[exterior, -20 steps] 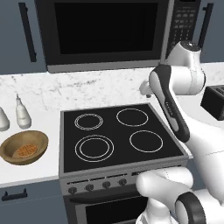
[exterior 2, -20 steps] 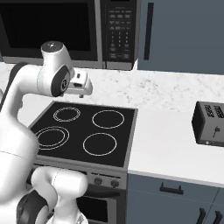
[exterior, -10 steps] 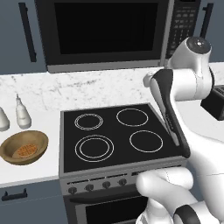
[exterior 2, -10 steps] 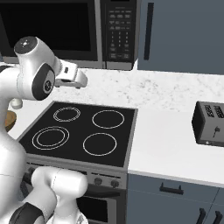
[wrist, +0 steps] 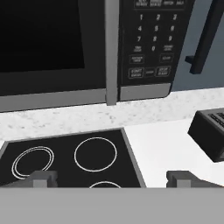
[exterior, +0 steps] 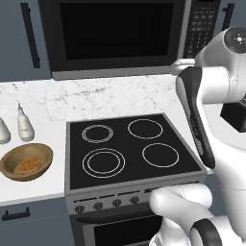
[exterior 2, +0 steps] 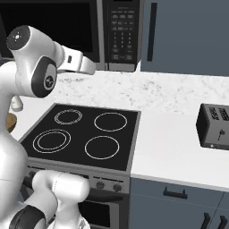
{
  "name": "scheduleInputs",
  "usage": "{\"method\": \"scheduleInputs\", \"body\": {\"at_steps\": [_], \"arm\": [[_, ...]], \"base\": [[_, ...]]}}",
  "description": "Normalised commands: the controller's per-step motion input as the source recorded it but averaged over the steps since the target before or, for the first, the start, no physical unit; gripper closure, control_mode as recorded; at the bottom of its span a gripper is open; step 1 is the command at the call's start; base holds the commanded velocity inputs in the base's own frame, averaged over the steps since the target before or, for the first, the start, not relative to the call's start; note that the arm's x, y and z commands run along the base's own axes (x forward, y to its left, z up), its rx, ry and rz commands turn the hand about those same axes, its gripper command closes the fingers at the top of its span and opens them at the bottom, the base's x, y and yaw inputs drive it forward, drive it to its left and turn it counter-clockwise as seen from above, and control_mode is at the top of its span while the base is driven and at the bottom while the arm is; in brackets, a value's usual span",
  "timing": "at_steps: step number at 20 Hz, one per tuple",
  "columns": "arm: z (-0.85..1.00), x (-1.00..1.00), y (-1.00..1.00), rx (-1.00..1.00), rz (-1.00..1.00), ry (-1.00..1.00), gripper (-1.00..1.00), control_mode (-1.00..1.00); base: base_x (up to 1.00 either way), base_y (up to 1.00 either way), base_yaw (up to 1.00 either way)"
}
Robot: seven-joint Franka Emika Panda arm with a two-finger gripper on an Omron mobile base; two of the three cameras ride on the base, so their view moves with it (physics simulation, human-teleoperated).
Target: Open the microwave, place the bowl with waffle inside the microwave, then close the microwave door and turn it on.
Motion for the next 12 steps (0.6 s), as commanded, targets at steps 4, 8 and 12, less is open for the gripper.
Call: {"method": "scheduleInputs", "body": {"at_steps": [4,8,12], "arm": [[0.46,0.00,-0.24,0.00,-0.07,-0.16,-1.00,-1.00],[0.46,0.04,-0.02,0.00,-0.01,-0.12,-1.00,-1.00],[0.42,0.13,0.00,0.00,0.00,-0.05,-1.00,-1.00]], "base": [[0.00,0.00,0.00],[0.00,0.00,0.00],[0.00,0.00,0.00]]}}
